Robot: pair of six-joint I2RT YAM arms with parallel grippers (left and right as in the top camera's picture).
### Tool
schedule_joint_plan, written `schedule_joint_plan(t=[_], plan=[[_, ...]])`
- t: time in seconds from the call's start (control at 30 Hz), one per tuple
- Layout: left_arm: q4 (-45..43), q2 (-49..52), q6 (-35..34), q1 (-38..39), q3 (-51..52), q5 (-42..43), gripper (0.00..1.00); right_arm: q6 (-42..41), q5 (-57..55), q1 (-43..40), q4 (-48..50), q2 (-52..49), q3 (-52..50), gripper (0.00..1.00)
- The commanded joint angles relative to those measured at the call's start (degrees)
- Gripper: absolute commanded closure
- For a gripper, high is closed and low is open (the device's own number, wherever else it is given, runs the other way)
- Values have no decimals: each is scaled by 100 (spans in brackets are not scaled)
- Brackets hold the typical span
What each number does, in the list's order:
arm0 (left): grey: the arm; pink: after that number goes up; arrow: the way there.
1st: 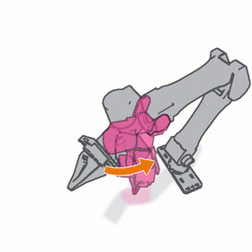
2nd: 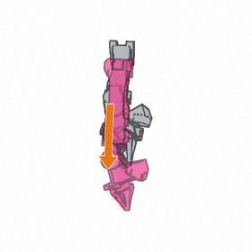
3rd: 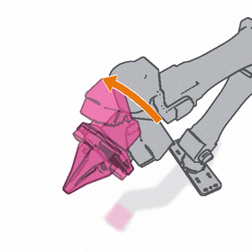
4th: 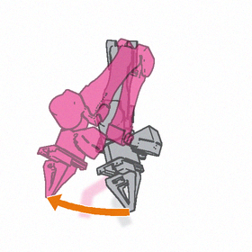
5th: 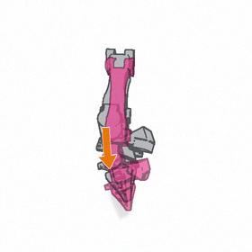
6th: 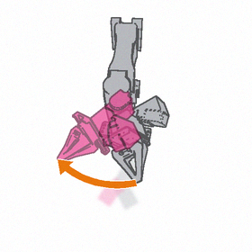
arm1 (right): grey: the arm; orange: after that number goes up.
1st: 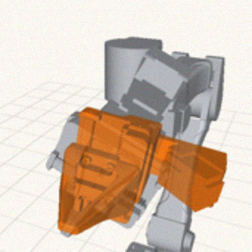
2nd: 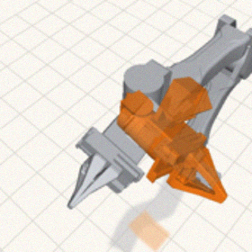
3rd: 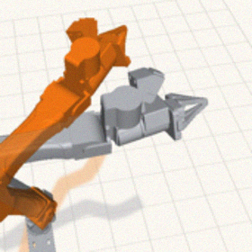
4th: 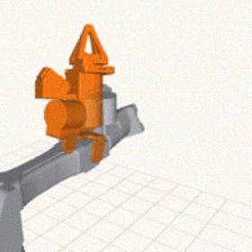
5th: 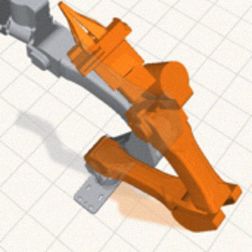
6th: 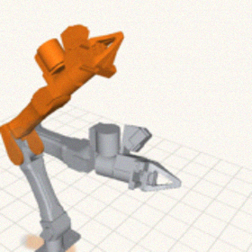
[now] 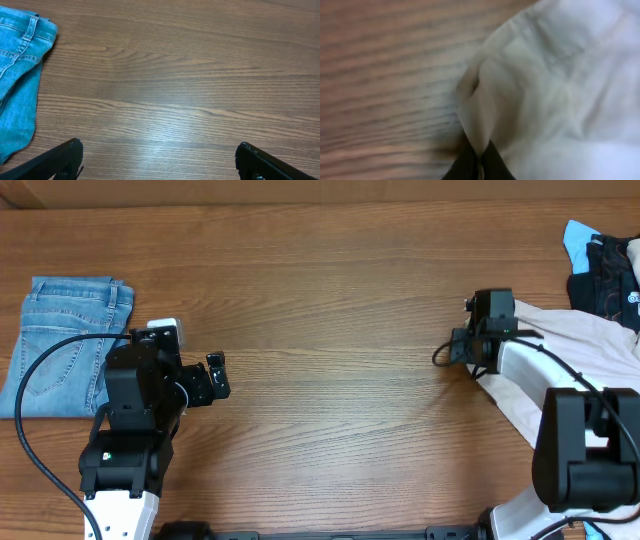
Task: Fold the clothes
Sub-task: 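Move the right gripper to the beige shorts and grasp an edge, then drag the beige shorts with the right gripper toward the table center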
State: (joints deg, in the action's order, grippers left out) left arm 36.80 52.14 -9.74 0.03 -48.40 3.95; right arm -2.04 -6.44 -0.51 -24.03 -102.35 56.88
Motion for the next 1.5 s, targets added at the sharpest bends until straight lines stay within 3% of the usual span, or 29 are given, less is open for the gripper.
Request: schedule_joint_plan(t=[0.0,0.2,0.33,0.37,0.4,0.43,0.47,0.5,0.7,0.83,1.03,1.27,1.47], plan=[[-87,-2,-107,42,-138,59,0,-160,-63,234,-450,669,1014,96],[-286,-2,-105,42,-138,57,0,-164,-59,1040,-1001,793,2573,96],[-584,-2,-105,42,-138,55,0,-164,-59,1834,323,791,3067,96],[-645,-2,-105,42,-138,55,0,-166,-59,1941,549,765,3067,91],[-734,-2,-105,42,-138,55,0,-166,-59,2013,678,723,3067,57],[-791,-2,-103,42,-138,55,0,-164,-59,2041,708,699,3067,36],[-872,-2,-105,42,-138,57,0,-164,-59,2055,673,654,3062,7],[-935,-2,-105,42,-138,57,0,-162,-66,2055,522,643,3062,0],[-997,-2,-120,42,-138,63,0,-168,-649,1775,-529,835,3062,0],[-968,-2,-181,42,-138,151,0,-354,-581,1329,-1961,1231,3062,0],[-957,96,-343,42,-136,586,0,-507,837,1071,-4133,1241,2533,0],[-951,260,-772,42,-136,671,0,-527,907,1440,-3687,1241,852,0],[-916,260,-811,42,-136,796,0,-527,647,1563,-1930,1222,-664,0]])
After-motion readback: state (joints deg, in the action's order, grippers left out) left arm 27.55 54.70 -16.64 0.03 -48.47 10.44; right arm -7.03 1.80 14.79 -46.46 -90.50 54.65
